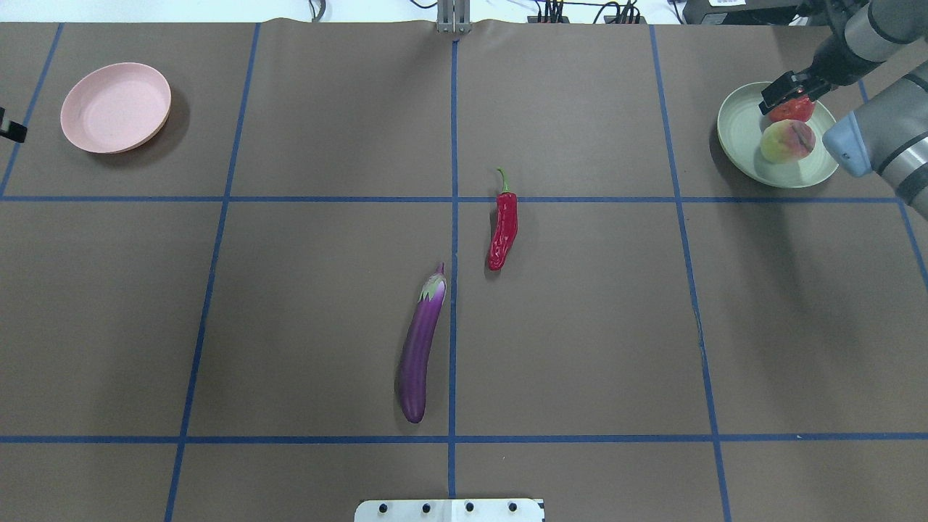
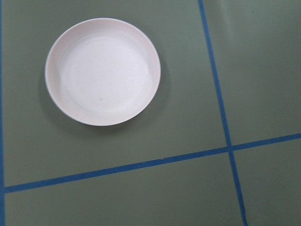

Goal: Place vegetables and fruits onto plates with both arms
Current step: 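Carry the pomegranate with the right gripper onto the green plate and release, then grasp the purple eggplant with the left gripper while the right arm withdraws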

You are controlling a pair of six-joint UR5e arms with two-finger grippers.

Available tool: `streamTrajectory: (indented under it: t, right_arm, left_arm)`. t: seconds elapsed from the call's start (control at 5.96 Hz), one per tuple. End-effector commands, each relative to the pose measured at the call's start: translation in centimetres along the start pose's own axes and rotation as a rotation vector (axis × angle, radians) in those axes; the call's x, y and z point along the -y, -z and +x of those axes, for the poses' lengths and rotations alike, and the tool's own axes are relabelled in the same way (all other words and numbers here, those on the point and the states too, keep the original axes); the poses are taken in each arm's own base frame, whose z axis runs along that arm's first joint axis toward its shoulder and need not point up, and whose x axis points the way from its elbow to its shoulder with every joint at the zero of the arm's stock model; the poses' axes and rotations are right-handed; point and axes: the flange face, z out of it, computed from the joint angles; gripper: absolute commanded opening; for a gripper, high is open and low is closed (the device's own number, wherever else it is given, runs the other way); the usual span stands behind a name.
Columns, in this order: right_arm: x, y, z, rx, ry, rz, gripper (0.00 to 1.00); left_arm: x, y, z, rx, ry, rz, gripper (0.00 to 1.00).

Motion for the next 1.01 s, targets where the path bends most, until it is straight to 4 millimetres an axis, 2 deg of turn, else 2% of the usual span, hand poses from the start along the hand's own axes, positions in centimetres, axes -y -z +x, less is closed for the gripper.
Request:
streamTrajectory:
  t: [0.0, 0.17, 0.34, 0.5, 0.67, 0.84]
  right_arm:
    - [-1.2, 4.7, 3.3, 0.019, -0.059, 0.012, 0.99]
    - [-3.2, 8.9, 5.7, 0.036, -0.125, 0.023, 0.99]
    - [-7.1, 10.5, 6.0, 0.021, -0.153, -0.002, 0.99]
    - [-13.8, 9.5, 8.0, 0.002, -0.152, -0.038, 0.99]
    - [-21.3, 9.3, 9.1, -0.006, -0.144, -0.074, 0.99]
    - [-26.3, 10.5, 9.3, -0.036, -0.159, -0.084, 0.99]
  left_arm:
    - [0.0, -7.1, 13.2, -0.118, 0.041, -0.097, 1.0]
    - [0.0, -9.9, 19.6, -0.103, 0.112, -0.123, 1.0]
    - [-1.1, -14.0, 26.0, 0.007, 0.158, -0.088, 1.0]
    - [-2.3, -16.8, 33.4, 0.108, 0.158, -0.122, 1.0]
    - [-2.5, -16.7, 37.9, 0.159, 0.164, -0.163, 1.0]
    - [-4.6, -18.4, 40.6, 0.166, 0.172, -0.181, 1.0]
